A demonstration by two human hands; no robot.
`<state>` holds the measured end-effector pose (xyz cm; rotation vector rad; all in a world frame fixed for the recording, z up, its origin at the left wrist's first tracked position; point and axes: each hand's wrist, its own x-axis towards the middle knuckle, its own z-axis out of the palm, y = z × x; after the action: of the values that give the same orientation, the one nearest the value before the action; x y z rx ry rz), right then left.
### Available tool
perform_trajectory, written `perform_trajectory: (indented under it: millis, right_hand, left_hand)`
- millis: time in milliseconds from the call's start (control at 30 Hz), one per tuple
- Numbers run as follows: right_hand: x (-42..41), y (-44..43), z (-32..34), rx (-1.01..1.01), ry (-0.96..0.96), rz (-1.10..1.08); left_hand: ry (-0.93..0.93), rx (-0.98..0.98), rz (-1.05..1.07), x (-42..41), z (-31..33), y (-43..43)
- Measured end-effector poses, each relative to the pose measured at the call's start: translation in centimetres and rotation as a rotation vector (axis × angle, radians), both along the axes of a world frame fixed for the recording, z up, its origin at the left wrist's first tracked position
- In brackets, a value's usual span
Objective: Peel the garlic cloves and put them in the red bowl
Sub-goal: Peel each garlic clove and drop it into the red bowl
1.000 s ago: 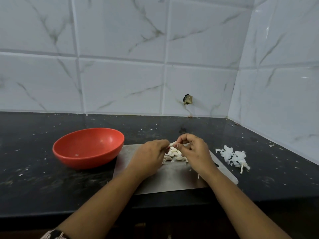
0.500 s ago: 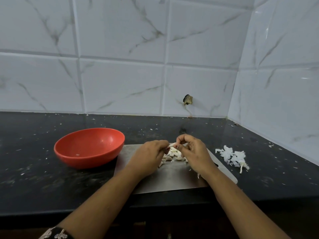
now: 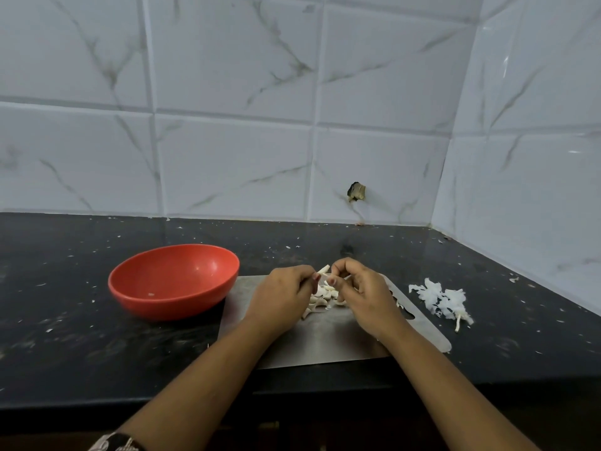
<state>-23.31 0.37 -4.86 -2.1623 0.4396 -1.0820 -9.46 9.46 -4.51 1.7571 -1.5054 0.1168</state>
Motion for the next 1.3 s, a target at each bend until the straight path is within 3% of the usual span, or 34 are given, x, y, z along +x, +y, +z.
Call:
perform_trajectory:
  millis: [133,433,633,767,933,1300]
  right_hand:
    - [-0.14,0.20,-0.04,0.097,0.023,0.137]
    - [-0.18,0.53,0.08,0.081,0.112,0.174]
    - [-0.51,0.79,0.45,0.039,0.030,0.039]
    - [-0.66,0.49,0.55,0.067,-0.100,-0.069]
    - [-0.54,0.65,0.60,0.062,-0.033,-0.017]
    - [-0.41,0.49,0.85,0.326,-0.119,0.042]
  left_hand:
    - [0.037,0.003,-0.027,0.20,-0.10,-0.26]
    - [0.181,-0.104,-0.109,0.42,-0.31,-0.75]
    - [0.240,-0.146,-0.154,0.42,-0.17,-0.57]
    - [0.177,-0.129,-0.172,0.27,-0.14,-0.47]
    - [0.057,-0.147,-0.207,0.16,-0.26,-0.42]
    - [-0.169,-0.220,-0.163,-0.09,-0.21,-0.35]
